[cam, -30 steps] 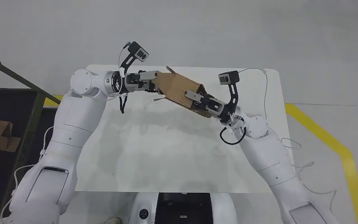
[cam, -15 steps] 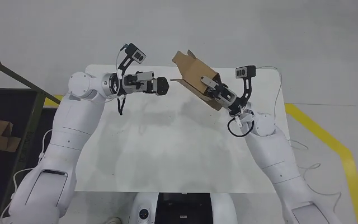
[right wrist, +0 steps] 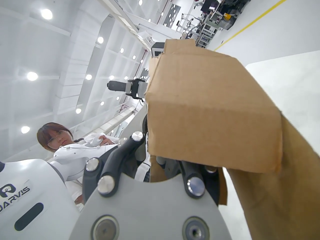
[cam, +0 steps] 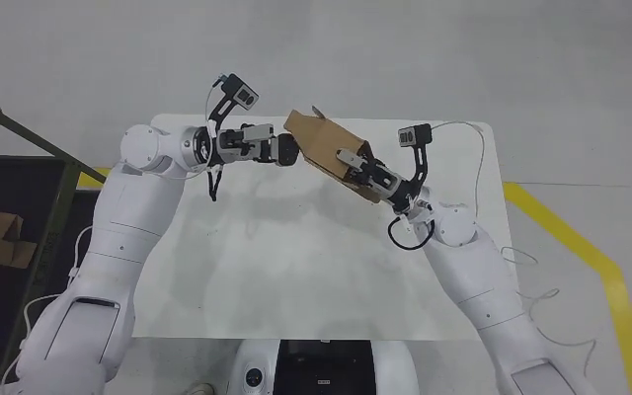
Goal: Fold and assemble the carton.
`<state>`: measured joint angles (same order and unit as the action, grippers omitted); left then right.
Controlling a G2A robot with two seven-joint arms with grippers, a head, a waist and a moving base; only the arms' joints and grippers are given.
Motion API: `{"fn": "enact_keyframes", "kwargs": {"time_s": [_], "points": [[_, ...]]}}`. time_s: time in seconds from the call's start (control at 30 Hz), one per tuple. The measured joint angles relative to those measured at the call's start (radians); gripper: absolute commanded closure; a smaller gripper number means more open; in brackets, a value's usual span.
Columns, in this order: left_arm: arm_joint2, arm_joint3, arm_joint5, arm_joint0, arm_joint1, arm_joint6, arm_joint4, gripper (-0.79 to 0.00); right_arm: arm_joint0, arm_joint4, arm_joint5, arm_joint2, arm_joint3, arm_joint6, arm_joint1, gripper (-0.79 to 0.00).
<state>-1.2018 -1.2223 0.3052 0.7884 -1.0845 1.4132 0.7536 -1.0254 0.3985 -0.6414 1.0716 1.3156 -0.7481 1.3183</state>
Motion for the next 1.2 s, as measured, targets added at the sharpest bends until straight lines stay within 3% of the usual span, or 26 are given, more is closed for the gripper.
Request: {"fn": "enact_keyframes", "kwargs": {"time_s": [0.47,0.93,1.2], "points": [[0.002,-0.006,-0.005,-0.004,-0.001,0.011,-0.005,-0.785,0.005,0.096,0.004,-0.027,0.018,-0.106,0.004,0.000],[0.029,-0.001,-0.006,-0.021,-0.010,0.023,-0.001,-0.785,0.011,0.142,0.007,-0.026,0.001,-0.133,0.006,0.000],[-0.005,0.018,0.007,-0.025,-0.005,0.016,0.007,-0.785,0.015,0.168,0.002,-0.007,-0.013,-0.159,0.004,0.000]]}}
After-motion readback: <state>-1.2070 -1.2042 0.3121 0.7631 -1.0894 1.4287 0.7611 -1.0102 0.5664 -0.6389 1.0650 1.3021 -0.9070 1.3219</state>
